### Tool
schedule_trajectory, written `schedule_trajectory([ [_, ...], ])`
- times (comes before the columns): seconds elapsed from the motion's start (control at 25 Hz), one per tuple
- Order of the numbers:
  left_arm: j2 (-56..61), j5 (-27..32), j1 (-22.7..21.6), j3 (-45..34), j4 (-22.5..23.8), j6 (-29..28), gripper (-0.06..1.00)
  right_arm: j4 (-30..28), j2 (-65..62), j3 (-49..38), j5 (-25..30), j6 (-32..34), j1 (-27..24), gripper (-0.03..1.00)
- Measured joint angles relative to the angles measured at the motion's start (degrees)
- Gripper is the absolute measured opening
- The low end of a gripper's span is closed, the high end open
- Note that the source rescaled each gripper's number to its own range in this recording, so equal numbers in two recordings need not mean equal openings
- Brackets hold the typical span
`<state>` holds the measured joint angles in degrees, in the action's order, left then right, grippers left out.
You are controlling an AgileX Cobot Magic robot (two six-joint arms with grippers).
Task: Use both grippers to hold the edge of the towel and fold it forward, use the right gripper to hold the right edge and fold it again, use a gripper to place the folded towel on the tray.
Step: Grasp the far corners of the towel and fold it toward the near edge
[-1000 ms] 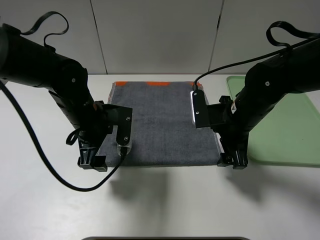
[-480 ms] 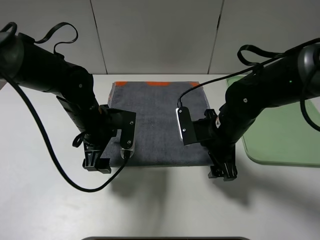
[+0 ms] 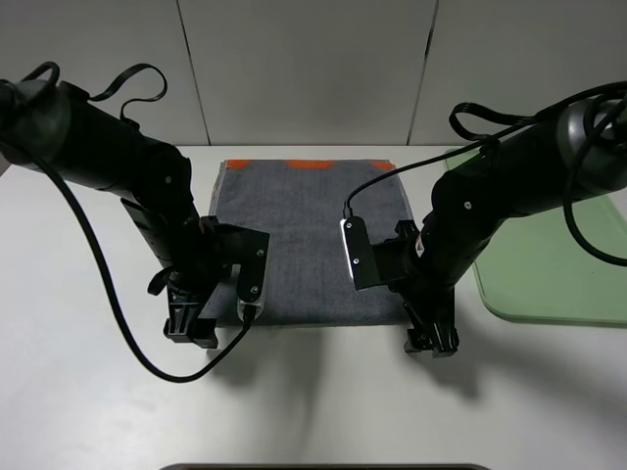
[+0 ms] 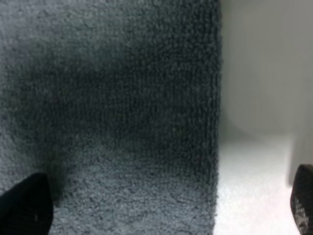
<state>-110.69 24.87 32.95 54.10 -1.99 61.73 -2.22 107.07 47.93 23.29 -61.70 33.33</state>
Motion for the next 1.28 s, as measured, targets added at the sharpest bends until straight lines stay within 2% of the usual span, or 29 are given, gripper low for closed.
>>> schedule_trajectory([
  [0.52, -1.92, -0.44, 0.00, 0.30, 0.05, 0.17, 0.96, 0.17, 2.62, 0.97, 0.85, 0.00, 0.00, 1.00],
  [0.64, -1.92, -0.88, 0.00, 0.25, 0.05, 0.17, 0.90, 0.22, 2.69, 0.97, 0.90, 0.00, 0.00, 1.00],
  [0.8, -1.92, -1.45, 0.00, 0.07, -0.05, 0.17, 0.76, 0.22, 2.69, 0.97, 0.90, 0.00, 0.00, 0.99],
  [1.04, -1.92, -2.43, 0.00, 0.07, -0.21, 0.17, 0.60, 0.92, 2.75, 0.92, 2.02, 0.04, 0.00, 0.81],
  [1.16, -1.92, -2.66, 0.00, 0.07, -0.21, 0.22, 0.56, 1.03, 2.79, 0.92, 1.95, 0.11, 0.00, 0.69],
  [1.28, -1.92, -2.72, 0.00, 0.07, -0.21, 0.22, 0.55, 0.85, 2.98, 0.92, 1.29, 0.18, 0.00, 0.52],
])
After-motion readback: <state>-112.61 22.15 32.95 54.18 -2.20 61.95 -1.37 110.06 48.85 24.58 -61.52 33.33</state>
